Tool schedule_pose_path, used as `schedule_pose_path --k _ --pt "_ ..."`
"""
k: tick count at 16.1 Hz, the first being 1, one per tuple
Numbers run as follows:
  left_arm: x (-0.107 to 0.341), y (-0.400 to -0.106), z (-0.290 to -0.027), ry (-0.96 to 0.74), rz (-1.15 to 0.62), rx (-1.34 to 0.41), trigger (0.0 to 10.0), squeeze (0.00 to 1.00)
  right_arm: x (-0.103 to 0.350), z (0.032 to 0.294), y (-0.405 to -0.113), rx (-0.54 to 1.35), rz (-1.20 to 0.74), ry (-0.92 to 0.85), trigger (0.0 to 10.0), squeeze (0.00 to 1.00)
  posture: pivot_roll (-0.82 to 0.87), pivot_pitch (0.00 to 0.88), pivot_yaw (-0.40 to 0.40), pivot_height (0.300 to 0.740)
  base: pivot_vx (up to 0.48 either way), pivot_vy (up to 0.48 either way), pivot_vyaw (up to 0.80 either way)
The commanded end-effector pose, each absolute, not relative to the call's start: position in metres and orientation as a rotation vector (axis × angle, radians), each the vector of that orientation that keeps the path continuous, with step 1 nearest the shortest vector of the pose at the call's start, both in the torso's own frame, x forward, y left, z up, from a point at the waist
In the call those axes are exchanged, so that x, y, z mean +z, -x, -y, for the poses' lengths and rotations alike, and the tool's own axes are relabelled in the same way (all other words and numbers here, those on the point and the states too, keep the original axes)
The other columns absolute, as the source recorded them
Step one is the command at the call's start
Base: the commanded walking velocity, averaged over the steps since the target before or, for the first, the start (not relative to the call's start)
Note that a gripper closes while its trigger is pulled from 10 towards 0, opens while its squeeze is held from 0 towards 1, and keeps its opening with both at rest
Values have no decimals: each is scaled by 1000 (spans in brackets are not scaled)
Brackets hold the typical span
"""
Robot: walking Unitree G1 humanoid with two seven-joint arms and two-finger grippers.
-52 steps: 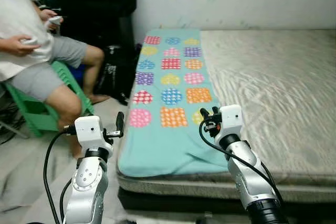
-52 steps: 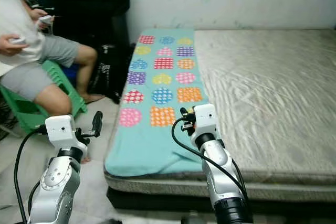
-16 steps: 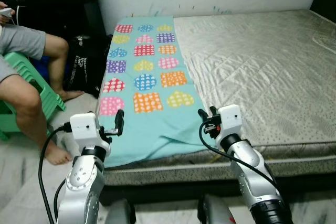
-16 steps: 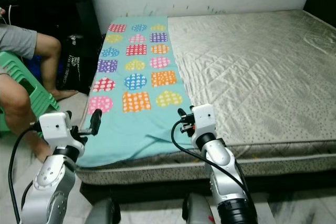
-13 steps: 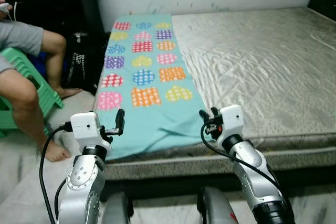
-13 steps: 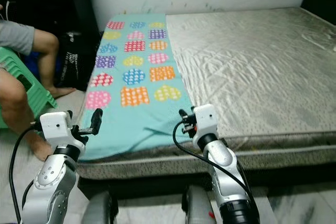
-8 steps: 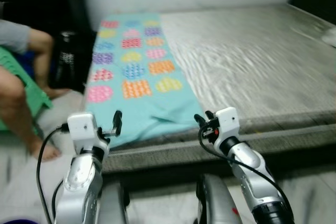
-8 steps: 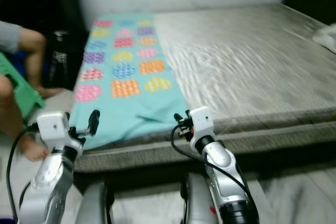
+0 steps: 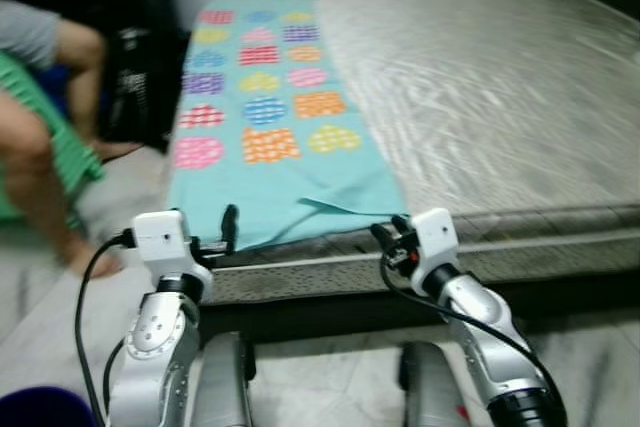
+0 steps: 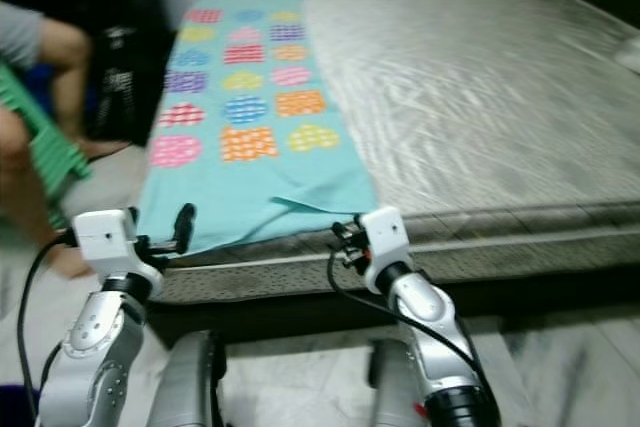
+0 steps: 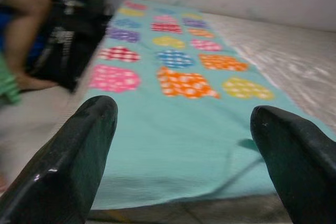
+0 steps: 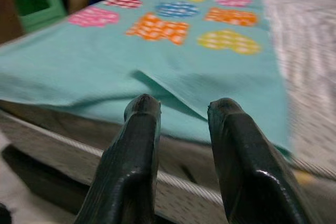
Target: Clean up the room
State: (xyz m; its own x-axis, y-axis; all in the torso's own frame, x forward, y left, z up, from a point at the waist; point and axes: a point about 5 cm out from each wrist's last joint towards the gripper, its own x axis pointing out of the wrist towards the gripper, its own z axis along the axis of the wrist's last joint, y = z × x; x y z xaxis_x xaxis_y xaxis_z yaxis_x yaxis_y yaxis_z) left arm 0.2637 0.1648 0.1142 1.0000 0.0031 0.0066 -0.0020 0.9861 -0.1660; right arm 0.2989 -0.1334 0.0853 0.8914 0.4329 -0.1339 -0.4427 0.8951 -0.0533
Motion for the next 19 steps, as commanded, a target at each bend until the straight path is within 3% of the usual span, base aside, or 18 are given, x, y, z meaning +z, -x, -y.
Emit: schedule_pose_path --k 1,13,17,19 --pt "118 -264 -169 159 19 9 10000 0 95 124 -302 485 -80 83 10000 0 -129 50 30 533 247 0 800" --pt "119 -267 -168 155 22 6 10000 0 96 124 -306 504 -77 78 10000 0 -121 40 23 533 299 0 226" --pt "116 -268 -168 157 5 29 10000 0 95 125 -307 505 -83 71 10000 0 -119 41 23 533 0 0 0" --pt "116 -267 -169 155 -1 36 10000 0 96 121 -306 551 -78 107 10000 0 -117 42 22 533 0 0 800"
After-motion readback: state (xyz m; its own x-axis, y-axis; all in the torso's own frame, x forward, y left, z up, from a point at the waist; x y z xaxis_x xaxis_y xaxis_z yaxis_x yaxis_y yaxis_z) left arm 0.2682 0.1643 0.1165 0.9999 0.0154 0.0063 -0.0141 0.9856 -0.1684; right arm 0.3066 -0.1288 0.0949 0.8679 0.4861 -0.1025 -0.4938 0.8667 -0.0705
